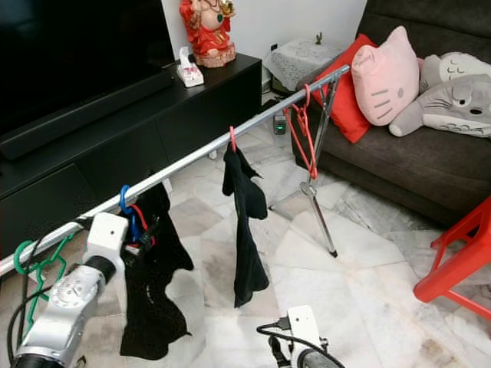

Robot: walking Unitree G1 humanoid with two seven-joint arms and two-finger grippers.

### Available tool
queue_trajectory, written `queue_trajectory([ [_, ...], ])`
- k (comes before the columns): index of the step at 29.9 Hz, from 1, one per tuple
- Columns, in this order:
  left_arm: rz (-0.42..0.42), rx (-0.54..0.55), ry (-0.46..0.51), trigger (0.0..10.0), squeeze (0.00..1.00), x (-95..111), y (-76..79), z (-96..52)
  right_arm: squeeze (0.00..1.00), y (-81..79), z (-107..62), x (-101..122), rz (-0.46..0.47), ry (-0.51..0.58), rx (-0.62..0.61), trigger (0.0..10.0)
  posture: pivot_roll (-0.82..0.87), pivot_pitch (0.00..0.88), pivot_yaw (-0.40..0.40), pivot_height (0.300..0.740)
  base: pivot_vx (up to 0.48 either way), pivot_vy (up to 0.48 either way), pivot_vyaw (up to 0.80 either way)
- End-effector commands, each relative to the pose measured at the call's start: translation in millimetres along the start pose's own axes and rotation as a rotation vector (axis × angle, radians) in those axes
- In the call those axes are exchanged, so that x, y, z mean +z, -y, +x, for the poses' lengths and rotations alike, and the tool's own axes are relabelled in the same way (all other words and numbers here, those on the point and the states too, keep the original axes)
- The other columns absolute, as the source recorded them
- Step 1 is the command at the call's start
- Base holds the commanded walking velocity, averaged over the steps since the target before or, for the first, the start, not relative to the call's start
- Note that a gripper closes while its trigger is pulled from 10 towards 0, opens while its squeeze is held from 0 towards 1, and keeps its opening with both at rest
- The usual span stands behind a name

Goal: Hang hanger

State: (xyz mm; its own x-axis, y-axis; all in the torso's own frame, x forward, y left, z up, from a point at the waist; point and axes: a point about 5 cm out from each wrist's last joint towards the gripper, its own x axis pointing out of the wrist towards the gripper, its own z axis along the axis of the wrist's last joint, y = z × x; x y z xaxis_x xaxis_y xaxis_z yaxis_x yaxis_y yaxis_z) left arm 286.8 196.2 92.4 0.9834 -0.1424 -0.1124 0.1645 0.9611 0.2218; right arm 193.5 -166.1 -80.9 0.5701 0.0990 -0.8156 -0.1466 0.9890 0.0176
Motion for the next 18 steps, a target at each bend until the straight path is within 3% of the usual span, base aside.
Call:
queue_trajectory([
  [1,0.014,0.023,0.025,10.0,0.00,5,-7.3,-1.2,0.00,-1.7,0.2,-1,0.004,-0.005,0.004,10.0,-0.11,0.000,0.062,0.740,0.000,0.000,0.00],
  [7,0.033,0.031,0.016,10.0,0.00,1,-11.8,-4.0,0.00,-1.4,0.1,-1,0.001,-0.007,0.005,10.0,-0.11,0.000,0.060,0.740,0.000,0.000,0.00],
  [18,0.105,-0.106,-0.050,10.0,0.00,-12,10.8,-4.1,0.00,-2.0,0.3,-1,0.005,-0.007,0.006,10.0,-0.12,0.000,0.062,0.740,0.000,0.000,0.00],
])
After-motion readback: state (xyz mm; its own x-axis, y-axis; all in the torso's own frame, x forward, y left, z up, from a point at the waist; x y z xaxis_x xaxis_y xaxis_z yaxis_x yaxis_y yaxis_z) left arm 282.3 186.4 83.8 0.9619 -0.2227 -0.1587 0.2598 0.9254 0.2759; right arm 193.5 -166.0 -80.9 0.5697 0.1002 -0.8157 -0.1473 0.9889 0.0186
